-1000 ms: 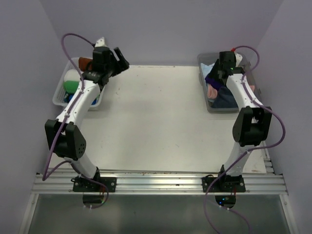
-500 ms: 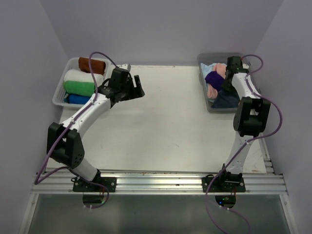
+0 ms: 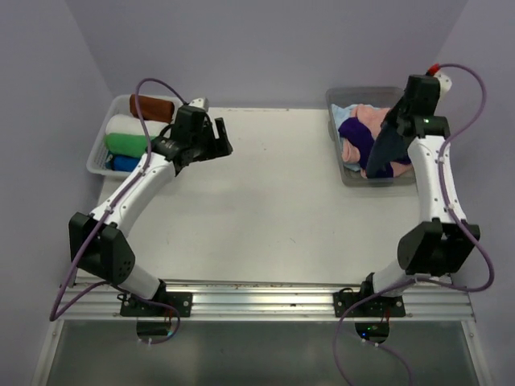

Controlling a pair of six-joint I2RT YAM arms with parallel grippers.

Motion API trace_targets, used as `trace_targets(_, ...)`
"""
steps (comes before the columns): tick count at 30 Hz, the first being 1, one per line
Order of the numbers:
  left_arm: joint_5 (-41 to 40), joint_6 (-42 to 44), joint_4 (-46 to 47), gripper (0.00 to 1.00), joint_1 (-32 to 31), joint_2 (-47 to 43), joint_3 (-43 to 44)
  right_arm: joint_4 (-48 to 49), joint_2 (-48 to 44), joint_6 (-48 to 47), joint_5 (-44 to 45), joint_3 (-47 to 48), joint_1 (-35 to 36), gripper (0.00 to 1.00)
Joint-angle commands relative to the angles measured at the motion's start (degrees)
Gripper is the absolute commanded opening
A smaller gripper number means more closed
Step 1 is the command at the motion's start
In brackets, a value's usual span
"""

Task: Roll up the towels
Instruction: Grab a towel with the right arm, then move the towel to the center of the board, then flatten the towel

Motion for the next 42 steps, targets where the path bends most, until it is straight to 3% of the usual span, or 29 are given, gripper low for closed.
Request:
trace_targets(1, 0.06, 2.70, -3.79, 0.79, 2.23, -0.18, 5.89, 0.88, -7.44, -0.88, -3.01, 5.61, 1.58, 0.00)
trace_targets(4, 1.47, 2.87, -4.32, 0.79, 5.56, -1.50, 5.90, 0.87, -10.34, -2.98, -5.04, 8.96, 4.66, 0.00)
trace_targets(13, 3.76, 1.82, -7.84, 0.79, 17.70, -6.07, 5.72, 1.75, -11.58, -7.47, -9.34, 11.34, 27.76, 0.00)
trace_targets(18, 2.44, 3.22, -9.33, 0.79, 20.17, -7.83, 4.85, 6.84, -10.61, -2.56, -13.55, 0.20, 36.64, 0.00)
trace_targets(21, 2.79, 4.72, -9.07, 0.79, 20.26, -8.09, 3.45, 8.34, -8.51, 1.13, -15.67, -7.01, 36.75, 0.01)
trace_targets(25, 6.56, 6.30, -8.63, 0.79, 20.00, -6.95, 1.51, 6.60, -0.96, 1.93, -18.64, -9.40, 32.19, 0.54)
trace_targets(28, 6.05, 6.83, -9.34, 0.80, 17.21, -5.98, 0.19, 3.51, 3.89, 2.20, -20.86, -10.18, 28.75, 0.59)
trace_targets(34, 7.62, 2.53, -5.83, 0.78, 4.03, -5.81, -10.87, 7.73, 0.56, 2.02, -22.51, -20.89, 28.48, 0.60)
trace_targets(38, 9.11, -2.03, -2.49, 0.77, -1.26, -5.90, -22.46, 10.89, 0.55, 2.72, -27.18, -27.15, 30.93, 0.62)
trace_targets(42, 11.49, -5.03, 1.99, 0.79, -5.13, -5.63, -27.93, 13.61, 2.83, 2.98, -30.17, -29.79, 34.19, 0.66)
